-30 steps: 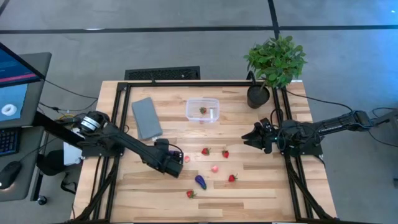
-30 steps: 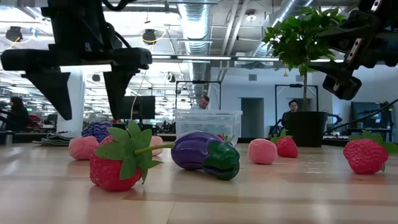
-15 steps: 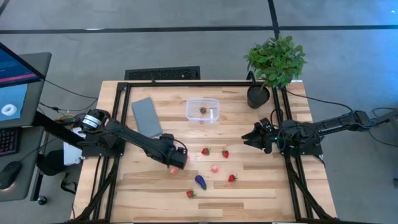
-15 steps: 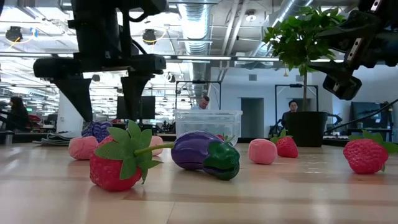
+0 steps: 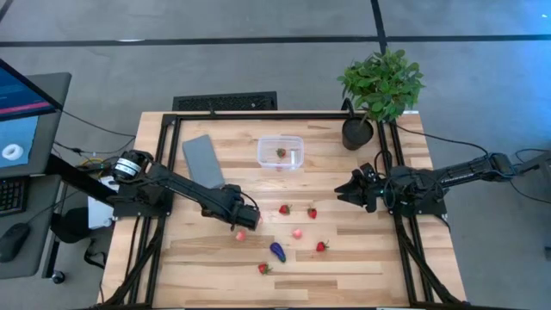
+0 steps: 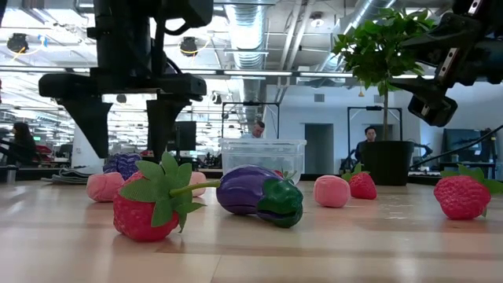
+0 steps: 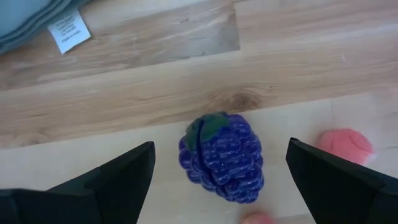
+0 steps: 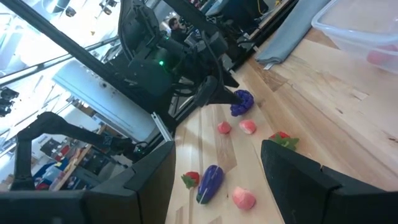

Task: Pick and placing Produce into tupperware
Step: Put the grapes into the transparent bin

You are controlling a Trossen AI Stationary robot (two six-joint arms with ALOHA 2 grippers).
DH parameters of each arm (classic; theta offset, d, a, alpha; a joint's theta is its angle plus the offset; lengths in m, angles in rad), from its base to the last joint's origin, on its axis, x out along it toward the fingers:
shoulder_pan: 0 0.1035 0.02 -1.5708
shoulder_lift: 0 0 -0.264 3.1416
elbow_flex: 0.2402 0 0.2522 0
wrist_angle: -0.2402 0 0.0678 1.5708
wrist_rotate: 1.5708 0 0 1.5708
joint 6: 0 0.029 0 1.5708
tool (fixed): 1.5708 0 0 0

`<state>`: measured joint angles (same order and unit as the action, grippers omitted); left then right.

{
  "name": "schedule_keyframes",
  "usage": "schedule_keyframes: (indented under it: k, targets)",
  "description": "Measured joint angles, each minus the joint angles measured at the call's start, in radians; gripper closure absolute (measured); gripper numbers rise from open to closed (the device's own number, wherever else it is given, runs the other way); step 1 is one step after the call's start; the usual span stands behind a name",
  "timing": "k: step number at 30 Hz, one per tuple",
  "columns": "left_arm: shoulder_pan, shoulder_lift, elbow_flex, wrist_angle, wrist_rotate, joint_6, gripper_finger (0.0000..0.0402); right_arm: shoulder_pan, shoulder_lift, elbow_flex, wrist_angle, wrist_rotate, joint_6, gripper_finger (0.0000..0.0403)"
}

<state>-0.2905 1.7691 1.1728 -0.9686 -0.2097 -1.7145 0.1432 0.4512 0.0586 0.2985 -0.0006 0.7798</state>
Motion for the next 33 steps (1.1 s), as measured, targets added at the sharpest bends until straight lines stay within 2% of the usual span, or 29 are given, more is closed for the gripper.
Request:
schedule_keyframes:
  k: [21, 26, 33]
  targets:
    - [0.040, 0.000, -0.001, 0.021, 0.020, 0.083, 0.0051, 0.000, 0.000, 0.000, 0.000, 0.000, -0.002, 0.0143]
    - [0.043, -0.001, -0.065, 0.114, 0.076, 0.082, 0.0052, 0.000, 0.000, 0.000, 0.000, 0.000, -0.002, 0.0143]
    - [0.032, -0.001, -0.078, 0.131, 0.073, 0.061, 0.0052, 0.000, 0.000, 0.000, -0.013, 0.000, -0.002, 0.0143]
